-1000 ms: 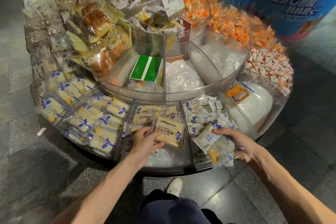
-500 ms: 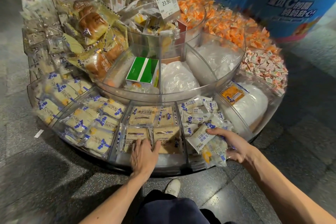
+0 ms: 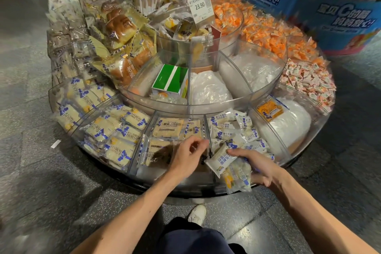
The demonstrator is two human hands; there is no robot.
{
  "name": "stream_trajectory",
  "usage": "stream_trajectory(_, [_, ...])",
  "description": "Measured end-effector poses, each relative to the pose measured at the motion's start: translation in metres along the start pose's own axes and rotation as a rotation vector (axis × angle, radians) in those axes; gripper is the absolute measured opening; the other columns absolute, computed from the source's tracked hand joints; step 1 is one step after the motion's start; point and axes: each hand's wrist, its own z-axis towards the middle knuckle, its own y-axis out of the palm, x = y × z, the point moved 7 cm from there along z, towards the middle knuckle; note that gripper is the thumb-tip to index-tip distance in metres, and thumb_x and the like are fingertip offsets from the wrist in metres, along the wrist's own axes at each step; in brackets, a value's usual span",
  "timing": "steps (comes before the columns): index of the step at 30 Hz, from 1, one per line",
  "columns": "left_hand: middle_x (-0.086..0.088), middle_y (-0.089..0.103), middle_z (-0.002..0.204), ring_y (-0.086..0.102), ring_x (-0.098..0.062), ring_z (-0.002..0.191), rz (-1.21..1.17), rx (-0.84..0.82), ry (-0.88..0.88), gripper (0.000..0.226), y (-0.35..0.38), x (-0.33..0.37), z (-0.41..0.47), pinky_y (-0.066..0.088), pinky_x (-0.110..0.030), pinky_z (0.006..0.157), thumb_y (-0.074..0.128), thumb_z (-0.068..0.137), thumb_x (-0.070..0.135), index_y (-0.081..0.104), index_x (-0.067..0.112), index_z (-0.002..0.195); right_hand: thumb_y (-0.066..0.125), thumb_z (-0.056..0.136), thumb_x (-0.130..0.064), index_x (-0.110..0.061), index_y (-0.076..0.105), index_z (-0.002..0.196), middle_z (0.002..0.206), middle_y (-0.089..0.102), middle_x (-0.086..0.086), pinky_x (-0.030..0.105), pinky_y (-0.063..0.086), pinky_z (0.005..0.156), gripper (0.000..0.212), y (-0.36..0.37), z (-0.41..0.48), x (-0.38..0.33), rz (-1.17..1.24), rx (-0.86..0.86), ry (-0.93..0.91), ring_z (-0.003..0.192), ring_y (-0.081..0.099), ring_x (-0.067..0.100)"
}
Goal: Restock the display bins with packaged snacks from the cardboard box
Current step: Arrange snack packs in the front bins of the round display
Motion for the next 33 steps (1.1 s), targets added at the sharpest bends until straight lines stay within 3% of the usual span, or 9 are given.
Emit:
stream_trajectory(5, [0.013, 0.053, 0.095, 0.053, -0.001, 0.075, 0.175, -0.449, 0.023, 0.064, 0.035, 0.036, -0.001, 0.04, -0.015, 0.063, 0.072, 0.087, 0.042, 0.044, 0.028, 0.142, 0.06, 0.094, -0.024, 0.007, 0.069, 0.1, 0.048, 0.061, 0.002, 0.015, 0.039, 0.036, 0.033, 0.005, -0.005, -0.005, -0.18, 0.04, -0.037, 0.031, 0.049, 0.006])
stream_trajectory(11, [-0.006, 0.055, 0.119, 0.049, -0.003, 0.064, 0.282, -0.61, 0.044, 0.098, 0.052, 0.042, 0.018, 0.046, -0.02, 0.062, 0.078, 0.085, 0.033, 0.009, 0.059, 0.149, 0.079, 0.075, -0.059, -0.006, 0.074, 0.113, 0.074, 0.059, 0.027, 0.022, 0.022, 0.028, 0.065, -0.029, 0.002, 0.006, -0.327, 0.046, -0.042, 0.028, 0.04, 0.014])
stream_trajectory(14, [-0.013, 0.028, 0.159, 0.06, -0.004, 0.068, 0.193, -0.64, 0.032, 0.098, 0.06, 0.046, 0.027, 0.045, -0.016, 0.061, 0.071, 0.091, 0.02, 0.004, 0.064, 0.147, 0.082, 0.074, -0.053, 0.001, 0.073, 0.11, 0.073, 0.06, 0.02, 0.019, 0.031, 0.029, 0.065, -0.058, 0.004, 0.012, -0.248, 0.097, 0.018, 0.028, 0.044, 0.012])
stream_trajectory(16, [0.002, 0.013, 0.166, 0.063, -0.005, 0.074, 0.179, -0.595, 0.023, 0.082, 0.06, 0.041, 0.038, 0.05, -0.018, 0.064, 0.065, 0.095, 0.02, 0.017, 0.063, 0.146, 0.085, 0.072, -0.055, 0.004, 0.072, 0.109, 0.09, 0.061, 0.03, 0.021, 0.033, 0.031, 0.07, -0.083, 0.007, 0.017, -0.225, 0.125, 0.044, 0.035, 0.05, 0.018])
stream_trajectory(19, [-0.001, 0.02, 0.163, 0.064, -0.008, 0.056, 0.057, -0.452, -0.057, 0.057, 0.054, 0.027, 0.06, 0.059, -0.028, 0.063, 0.065, 0.095, 0.022, 0.043, 0.051, 0.139, 0.083, 0.075, -0.055, -0.002, 0.07, 0.118, 0.132, 0.051, 0.042, 0.028, 0.031, 0.045, 0.069, -0.127, 0.005, 0.02, -0.158, 0.2, 0.044, 0.067, 0.049, 0.025])
stream_trajectory(23, [-0.006, 0.033, 0.154, 0.067, -0.015, 0.054, -0.077, -0.232, -0.168, 0.043, 0.053, 0.02, 0.08, 0.059, -0.031, 0.059, 0.07, 0.092, 0.02, 0.053, 0.039, 0.127, 0.084, 0.076, -0.05, 0.001, 0.07, 0.116, 0.114, 0.055, 0.039, 0.032, 0.014, 0.048, 0.066, -0.179, -0.018, 0.009, -0.032, 0.244, 0.02, 0.058, 0.049, 0.024])
stream_trajectory(27, [-0.011, 0.042, 0.146, 0.064, -0.011, 0.053, -0.195, -0.137, -0.254, 0.037, 0.07, 0.02, 0.092, 0.06, -0.044, 0.07, 0.063, 0.093, 0.008, 0.055, 0.037, 0.114, 0.083, 0.076, -0.051, -0.005, 0.072, 0.118, 0.137, 0.045, 0.043, 0.034, 0.026, 0.067, 0.063, -0.219, -0.021, -0.01, 0.05, 0.26, -0.031, 0.09, 0.04, 0.032])
stream_trajectory(30, [-0.016, 0.045, 0.143, 0.069, -0.014, 0.057, -0.176, -0.045, -0.315, 0.039, 0.082, 0.006, 0.095, 0.061, -0.042, 0.07, 0.062, 0.092, 0.004, 0.053, 0.033, 0.116, 0.088, 0.066, -0.053, -0.007, 0.076, 0.109, 0.123, 0.064, 0.032, 0.033, 0.03, 0.069, 0.064, -0.227, -0.012, -0.025, 0.022, 0.188, 0.002, 0.093, 0.047, 0.032])
stream_trajectory(33, [-0.018, 0.041, 0.149, 0.075, -0.021, 0.068, -0.183, 0.058, -0.374, 0.042, 0.097, -0.008, 0.084, 0.062, -0.039, 0.077, 0.069, 0.091, 0.009, 0.049, 0.029, 0.121, 0.087, 0.07, -0.052, -0.004, 0.075, 0.111, 0.125, 0.061, 0.035, 0.037, 0.039, 0.065, 0.064, -0.232, -0.003, -0.04, -0.039, 0.124, 0.014, 0.096, 0.054, 0.042])
